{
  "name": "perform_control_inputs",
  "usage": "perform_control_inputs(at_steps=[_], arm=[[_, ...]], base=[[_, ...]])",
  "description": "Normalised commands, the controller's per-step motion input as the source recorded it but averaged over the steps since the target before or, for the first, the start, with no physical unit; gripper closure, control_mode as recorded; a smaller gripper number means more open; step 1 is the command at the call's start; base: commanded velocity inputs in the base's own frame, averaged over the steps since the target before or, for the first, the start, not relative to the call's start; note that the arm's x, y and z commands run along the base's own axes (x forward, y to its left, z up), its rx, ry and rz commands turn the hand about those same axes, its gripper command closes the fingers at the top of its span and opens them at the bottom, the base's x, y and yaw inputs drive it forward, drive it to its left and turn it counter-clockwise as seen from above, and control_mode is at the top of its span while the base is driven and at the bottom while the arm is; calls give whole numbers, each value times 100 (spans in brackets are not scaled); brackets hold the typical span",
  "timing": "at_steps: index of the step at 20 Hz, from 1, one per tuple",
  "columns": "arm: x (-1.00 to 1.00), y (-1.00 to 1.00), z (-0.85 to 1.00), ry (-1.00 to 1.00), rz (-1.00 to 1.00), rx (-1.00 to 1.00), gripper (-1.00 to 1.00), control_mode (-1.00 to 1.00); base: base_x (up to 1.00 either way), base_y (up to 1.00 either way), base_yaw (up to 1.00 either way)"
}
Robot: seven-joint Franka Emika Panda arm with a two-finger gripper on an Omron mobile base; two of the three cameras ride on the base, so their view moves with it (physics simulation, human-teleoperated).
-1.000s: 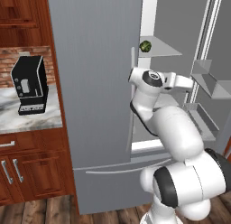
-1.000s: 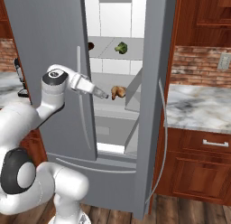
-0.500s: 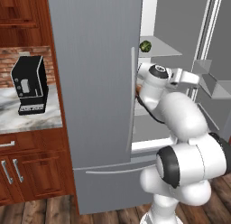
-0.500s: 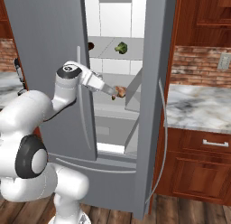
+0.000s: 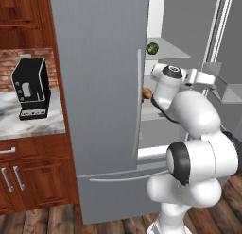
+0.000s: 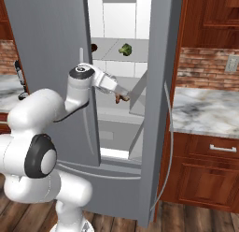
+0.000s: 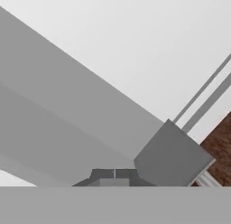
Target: Gather the broccoli and sweet potato from the fridge and place them on a tray on the dining counter. Then gather the chicken drumstick and fish from the fridge and place them on the other tray.
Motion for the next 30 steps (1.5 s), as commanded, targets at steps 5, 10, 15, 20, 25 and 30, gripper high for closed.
perform_control_inputs(at_steps=[5,10,15,20,25,30], arm=[[0,-27,2,0,-6,-2,100,-100],[0,-36,0,0,-7,-1,100,-100],[0,-55,3,-1,-1,-2,100,-100],[0,-47,4,-2,-3,-3,100,-100],[0,-19,0,-1,-2,0,100,-100],[-35,22,9,-13,1,0,100,-100]], base=[[0,0,0],[0,0,0],[0,0,0],[0,0,0],[0,0,0],[0,0,0]])
